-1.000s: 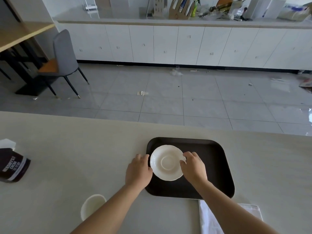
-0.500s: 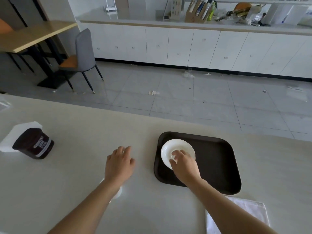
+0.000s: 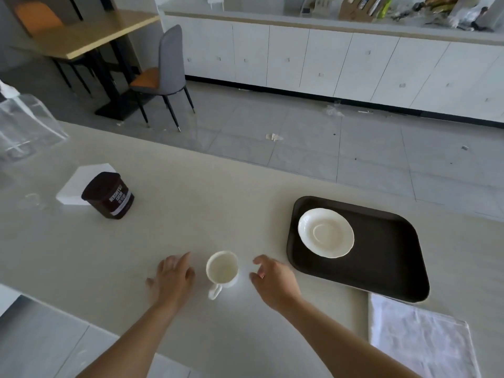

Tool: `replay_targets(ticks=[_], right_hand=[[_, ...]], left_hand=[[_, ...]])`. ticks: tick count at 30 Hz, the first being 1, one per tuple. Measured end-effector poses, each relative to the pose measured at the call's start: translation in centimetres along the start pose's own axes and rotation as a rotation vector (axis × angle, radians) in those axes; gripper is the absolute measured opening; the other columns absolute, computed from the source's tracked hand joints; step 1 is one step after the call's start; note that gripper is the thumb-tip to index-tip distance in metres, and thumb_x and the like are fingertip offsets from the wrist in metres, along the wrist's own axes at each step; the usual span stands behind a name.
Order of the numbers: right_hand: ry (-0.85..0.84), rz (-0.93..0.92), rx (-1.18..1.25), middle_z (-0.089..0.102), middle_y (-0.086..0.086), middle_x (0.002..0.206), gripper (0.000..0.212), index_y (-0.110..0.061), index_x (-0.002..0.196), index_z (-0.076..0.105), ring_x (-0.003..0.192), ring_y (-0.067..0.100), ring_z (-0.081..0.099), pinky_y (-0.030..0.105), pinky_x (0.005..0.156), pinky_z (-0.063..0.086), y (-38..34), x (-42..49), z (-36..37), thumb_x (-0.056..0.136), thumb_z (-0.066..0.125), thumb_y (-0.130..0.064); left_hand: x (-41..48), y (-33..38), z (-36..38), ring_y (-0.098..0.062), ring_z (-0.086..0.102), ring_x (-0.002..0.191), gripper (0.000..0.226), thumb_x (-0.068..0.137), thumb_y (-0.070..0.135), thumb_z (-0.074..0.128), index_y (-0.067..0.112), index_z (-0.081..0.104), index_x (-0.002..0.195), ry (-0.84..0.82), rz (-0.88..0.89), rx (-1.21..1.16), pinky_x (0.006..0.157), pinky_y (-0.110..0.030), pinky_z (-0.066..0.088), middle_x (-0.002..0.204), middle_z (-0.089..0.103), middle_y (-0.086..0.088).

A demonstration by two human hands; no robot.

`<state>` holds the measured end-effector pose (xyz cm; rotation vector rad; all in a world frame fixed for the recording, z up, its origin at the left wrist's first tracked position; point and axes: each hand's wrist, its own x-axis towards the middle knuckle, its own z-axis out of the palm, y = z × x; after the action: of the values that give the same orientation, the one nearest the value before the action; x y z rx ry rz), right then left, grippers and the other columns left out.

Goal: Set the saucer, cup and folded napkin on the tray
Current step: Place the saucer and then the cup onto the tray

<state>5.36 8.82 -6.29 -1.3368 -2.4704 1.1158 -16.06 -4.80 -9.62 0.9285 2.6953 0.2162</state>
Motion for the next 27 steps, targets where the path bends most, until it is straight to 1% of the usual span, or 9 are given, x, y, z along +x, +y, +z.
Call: replay_targets(ticks=[2,5,7,9,12,16,21,24,27], right_hand=[[-0.006,0.043,0.012,0.065,-0.010,0.091,0.032,-0.025,0.119,0.060,0.087,0.015,0.061,0.026,0.072,0.044,-0.6,-0.6,1.0,0.089,0.063,-0.036],[0.001,0.152,0.077,0.061,-0.010,0.078,0.026,-0.028,0.099,0.057,0.074,0.009,0.058,0.024,0.061,0.046,-1.3,-1.5,2.1,0.082,0.067,-0.045],[-0.002,0.204,0.125,0.061,-0.009,0.075,0.032,-0.029,0.086,0.055,0.068,0.006,0.056,0.021,0.054,0.040,-1.8,-2.2,3.1,0.076,0.067,-0.057],[-0.011,0.225,0.158,0.061,-0.009,0.074,0.040,-0.030,0.078,0.053,0.065,0.005,0.055,0.021,0.051,0.036,-2.4,-3.0,4.2,0.071,0.063,-0.068],[-0.013,0.255,0.195,0.061,-0.008,0.071,0.047,-0.028,0.074,0.054,0.062,0.006,0.055,0.022,0.050,0.036,-3.8,-3.6,5.8,0.065,0.060,-0.074],[0.052,0.325,0.245,0.056,-0.007,0.060,0.050,-0.024,0.062,0.050,0.055,0.008,0.051,0.026,0.050,0.037,-5.1,-3.4,6.9,0.064,0.062,-0.073],[0.096,0.387,0.267,0.053,-0.008,0.054,0.057,-0.022,0.057,0.048,0.052,0.009,0.049,0.026,0.048,0.034,-6.0,-3.3,7.6,0.063,0.062,-0.076],[0.104,0.405,0.264,0.053,-0.008,0.055,0.055,-0.023,0.057,0.047,0.053,0.009,0.048,0.025,0.047,0.032,-6.3,-3.1,8.3,0.065,0.065,-0.075],[0.105,0.422,0.270,0.054,-0.008,0.056,0.050,-0.024,0.058,0.047,0.054,0.009,0.049,0.025,0.048,0.033,-6.5,-3.1,8.9,0.069,0.068,-0.068]], left_hand=[[-0.4,-0.3,1.0,-0.023,0.025,0.139,0.050,0.094,0.044,0.040,0.041,0.032,0.143,-0.028,0.028,0.061,0.102,-0.055,0.035,0.149,0.034,0.000],[-1.1,-0.5,2.9,-0.029,0.004,0.149,0.060,0.095,0.055,0.033,0.044,0.013,0.150,-0.076,0.009,0.094,0.112,-0.062,0.016,0.161,0.011,-0.006],[-1.3,-0.8,4.0,-0.031,-0.006,0.150,0.065,0.094,0.059,0.029,0.043,0.001,0.151,-0.069,0.018,0.090,0.114,-0.065,0.005,0.164,0.000,-0.006],[-1.3,-1.2,4.8,-0.032,-0.010,0.150,0.068,0.093,0.062,0.026,0.042,-0.005,0.150,-0.058,0.024,0.080,0.114,-0.066,-0.001,0.164,-0.005,-0.007],[-1.1,-1.6,5.6,-0.034,-0.010,0.149,0.071,0.091,0.065,0.022,0.041,-0.009,0.150,-0.031,0.039,0.088,0.113,-0.068,-0.004,0.164,-0.005,-0.009],[-1.2,-1.8,6.0,-0.033,-0.010,0.149,0.074,0.089,0.071,0.023,0.042,-0.008,0.150,-0.003,0.046,0.083,0.112,-0.067,-0.008,0.164,-0.003,-0.009],[-1.3,-1.6,5.9,-0.032,-0.012,0.149,0.075,0.088,0.072,0.021,0.041,-0.006,0.150,0.006,0.039,0.089,0.112,-0.066,-0.009,0.164,-0.004,-0.008],[-1.4,-1.6,5.9,-0.032,-0.013,0.149,0.075,0.088,0.071,0.020,0.039,-0.009,0.150,0.007,0.040,0.114,0.113,-0.067,-0.006,0.163,-0.006,-0.009],[-1.3,-1.6,5.9,-0.033,-0.014,0.148,0.076,0.088,0.071,0.018,0.039,-0.011,0.150,0.004,0.042,0.119,0.113,-0.067,-0.006,0.163,-0.007,-0.009]])
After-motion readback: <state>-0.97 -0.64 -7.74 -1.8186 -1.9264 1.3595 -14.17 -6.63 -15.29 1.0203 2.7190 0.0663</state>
